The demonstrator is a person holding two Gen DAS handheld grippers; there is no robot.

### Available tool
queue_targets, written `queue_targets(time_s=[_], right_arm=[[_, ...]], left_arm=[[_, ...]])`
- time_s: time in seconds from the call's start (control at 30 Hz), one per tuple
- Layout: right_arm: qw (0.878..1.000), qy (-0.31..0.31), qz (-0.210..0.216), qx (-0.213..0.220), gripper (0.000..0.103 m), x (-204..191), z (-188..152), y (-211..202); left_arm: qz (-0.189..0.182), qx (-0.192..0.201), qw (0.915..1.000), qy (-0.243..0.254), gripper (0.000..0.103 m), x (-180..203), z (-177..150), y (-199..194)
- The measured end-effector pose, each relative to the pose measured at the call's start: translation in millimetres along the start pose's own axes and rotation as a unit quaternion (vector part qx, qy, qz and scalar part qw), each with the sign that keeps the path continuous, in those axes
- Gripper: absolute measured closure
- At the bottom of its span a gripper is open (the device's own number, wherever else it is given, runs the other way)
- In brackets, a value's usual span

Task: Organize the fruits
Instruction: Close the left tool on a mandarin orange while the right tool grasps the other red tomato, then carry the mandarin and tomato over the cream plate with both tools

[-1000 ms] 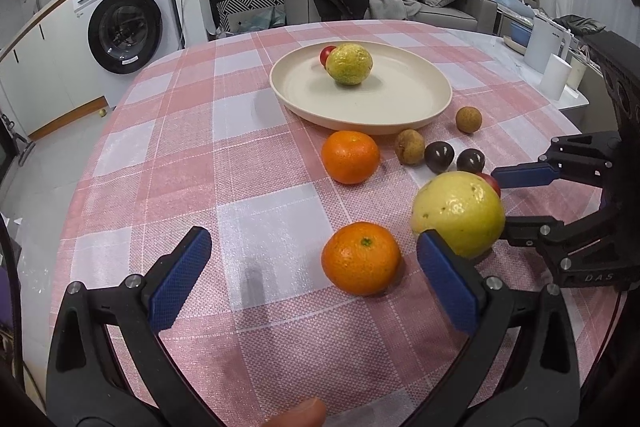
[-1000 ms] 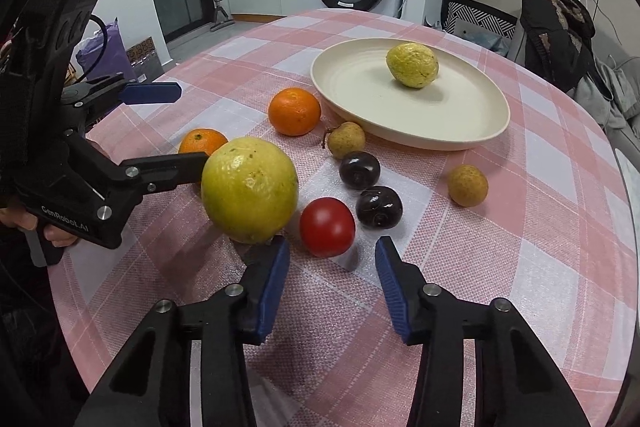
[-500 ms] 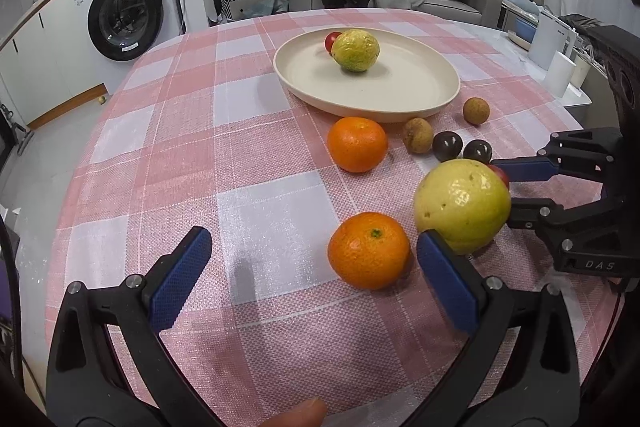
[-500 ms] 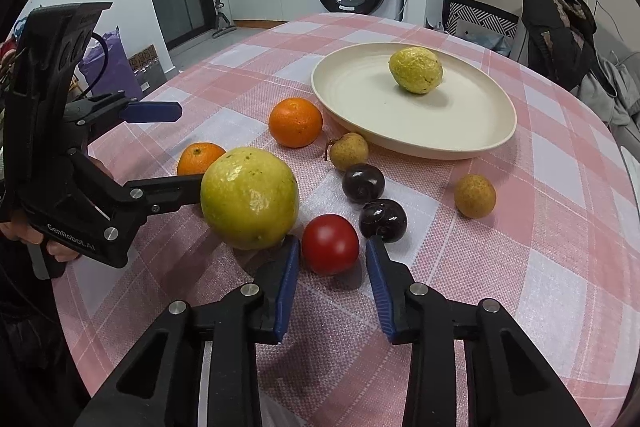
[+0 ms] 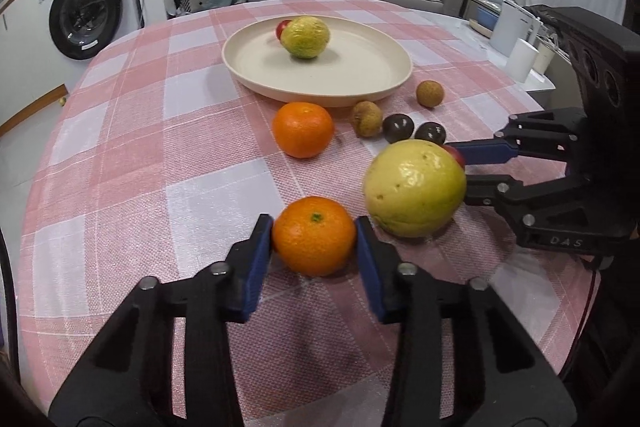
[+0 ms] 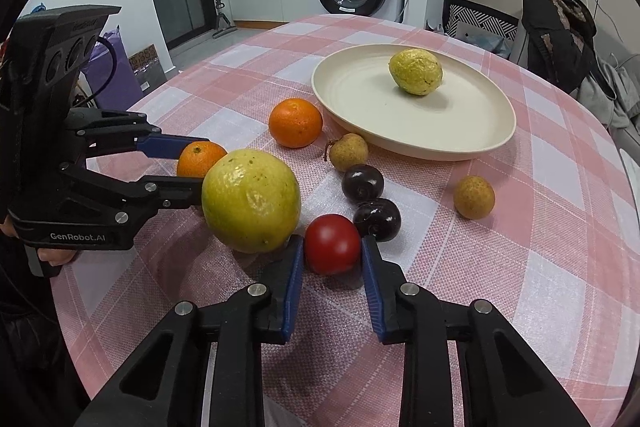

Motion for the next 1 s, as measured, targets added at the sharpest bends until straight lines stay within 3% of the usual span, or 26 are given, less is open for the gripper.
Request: queue_targets(time_s=[0.5, 1.0], right_arm=[[1.000, 0.003, -0.005, 0.017, 0.075, 5, -1, -11], [0.994, 0.036, -0.028, 0.097, 0.075, 23, 15, -41]], left_arm=[[0.002, 0.029, 0.9995, -0.010, 0.066, -4, 6, -13], [0.015, 0.086, 0.9958, -0.030, 0.066, -12, 23, -35]])
Point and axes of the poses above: each gripper's, at about its wrist camera, not at the fingertips, and y roughly the way its jaws point, x to its right, z to its top, the point moved 5 cm from there along y, roughly the way its jaws point, and after that the axes turned 6 degrees about z, right-handed, at the moved point
